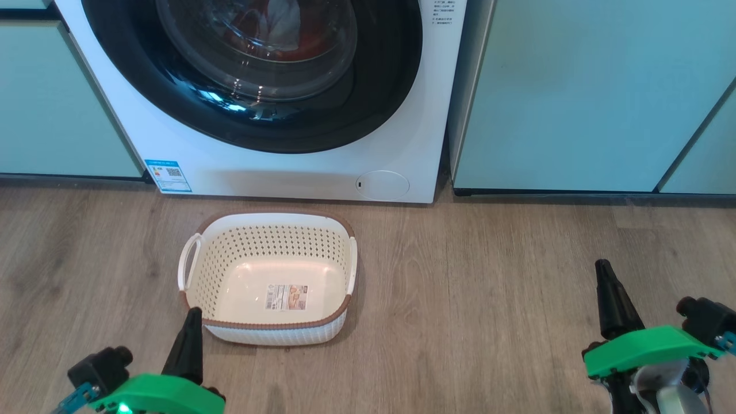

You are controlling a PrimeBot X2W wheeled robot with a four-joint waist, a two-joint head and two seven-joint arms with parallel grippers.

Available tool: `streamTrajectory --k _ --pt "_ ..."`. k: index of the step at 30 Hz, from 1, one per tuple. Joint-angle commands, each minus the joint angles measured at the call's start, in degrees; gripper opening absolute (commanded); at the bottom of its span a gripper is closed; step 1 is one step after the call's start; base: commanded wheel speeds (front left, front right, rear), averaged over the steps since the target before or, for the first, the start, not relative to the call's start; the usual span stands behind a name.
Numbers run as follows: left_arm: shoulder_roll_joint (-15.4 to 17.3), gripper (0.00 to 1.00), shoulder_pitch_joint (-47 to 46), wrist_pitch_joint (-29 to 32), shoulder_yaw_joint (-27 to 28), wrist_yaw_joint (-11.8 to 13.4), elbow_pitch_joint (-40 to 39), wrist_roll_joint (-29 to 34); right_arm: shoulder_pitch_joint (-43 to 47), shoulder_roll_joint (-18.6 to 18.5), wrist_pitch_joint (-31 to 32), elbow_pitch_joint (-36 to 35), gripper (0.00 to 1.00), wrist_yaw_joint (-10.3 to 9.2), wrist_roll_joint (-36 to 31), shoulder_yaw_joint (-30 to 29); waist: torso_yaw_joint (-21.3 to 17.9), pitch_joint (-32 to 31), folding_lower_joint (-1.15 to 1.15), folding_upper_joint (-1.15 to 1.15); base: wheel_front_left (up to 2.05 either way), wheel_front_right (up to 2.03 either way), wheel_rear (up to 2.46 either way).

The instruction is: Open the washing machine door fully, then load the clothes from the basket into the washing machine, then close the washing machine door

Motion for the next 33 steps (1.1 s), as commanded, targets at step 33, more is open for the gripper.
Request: streamTrajectory --k 33 --pt "0.5 0.00 -5.8 5.4 2.9 -0.8 -1.0 -20.3 -3.9 -0.3 5.7 -2.5 0.00 0.00 21.5 -0.5 -0.1 0.5 0.00 0.00 0.00 0.00 0.00"
